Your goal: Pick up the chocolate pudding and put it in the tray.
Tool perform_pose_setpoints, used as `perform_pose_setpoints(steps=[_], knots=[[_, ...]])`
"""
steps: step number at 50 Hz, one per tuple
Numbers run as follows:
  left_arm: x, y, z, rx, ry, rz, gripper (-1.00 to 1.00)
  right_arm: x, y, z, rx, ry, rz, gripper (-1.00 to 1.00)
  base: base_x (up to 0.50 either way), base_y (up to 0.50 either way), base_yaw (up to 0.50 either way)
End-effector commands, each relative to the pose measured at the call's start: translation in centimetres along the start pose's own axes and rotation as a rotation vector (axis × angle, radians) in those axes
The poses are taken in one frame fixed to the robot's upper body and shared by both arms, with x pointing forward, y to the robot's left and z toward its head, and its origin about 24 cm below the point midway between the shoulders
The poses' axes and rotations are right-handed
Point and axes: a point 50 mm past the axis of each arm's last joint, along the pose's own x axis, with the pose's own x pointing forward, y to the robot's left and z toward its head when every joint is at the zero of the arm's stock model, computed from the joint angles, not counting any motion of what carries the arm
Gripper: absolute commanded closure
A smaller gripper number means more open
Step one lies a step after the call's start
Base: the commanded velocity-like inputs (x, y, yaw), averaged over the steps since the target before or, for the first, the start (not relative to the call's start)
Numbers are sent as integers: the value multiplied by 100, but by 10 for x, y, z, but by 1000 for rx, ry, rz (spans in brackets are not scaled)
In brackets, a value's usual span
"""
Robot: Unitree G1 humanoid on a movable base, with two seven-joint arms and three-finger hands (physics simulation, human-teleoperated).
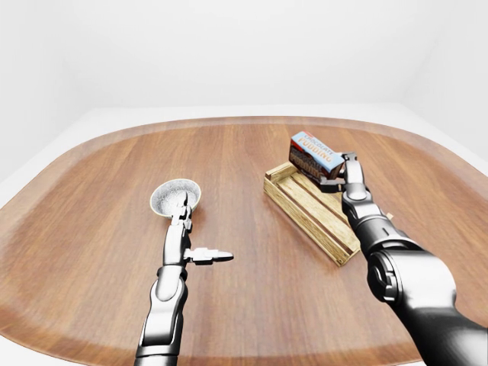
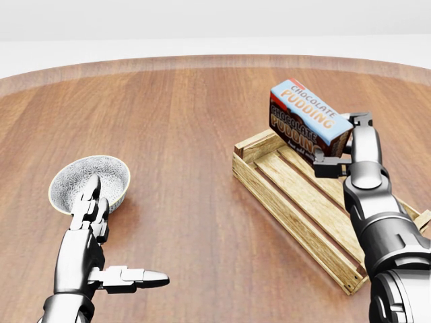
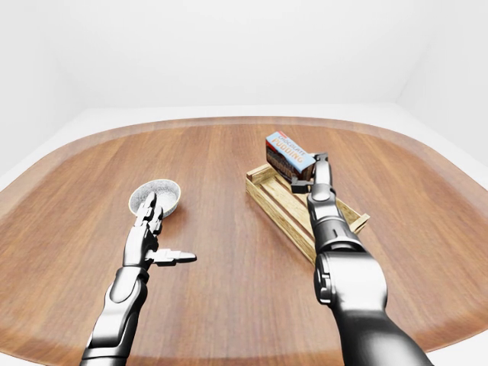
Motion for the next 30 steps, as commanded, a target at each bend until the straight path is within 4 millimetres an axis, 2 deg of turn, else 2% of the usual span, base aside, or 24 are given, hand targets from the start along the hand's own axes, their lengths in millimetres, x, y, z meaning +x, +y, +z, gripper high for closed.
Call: perform_pose_setpoints(steps=[1, 11, 30], knots=[[0, 0, 1, -22, 7, -8, -100, -1, -5, -5, 9, 1, -36, 100, 0, 0, 0], [0, -1, 1, -22, 8, -9, -100, -3, -5, -19, 7, 37, -46, 100, 0, 0, 0], [0, -1, 0, -20, 7, -13, -100, -6, -5, -32, -10, 67, -54, 100, 0, 0, 0]])
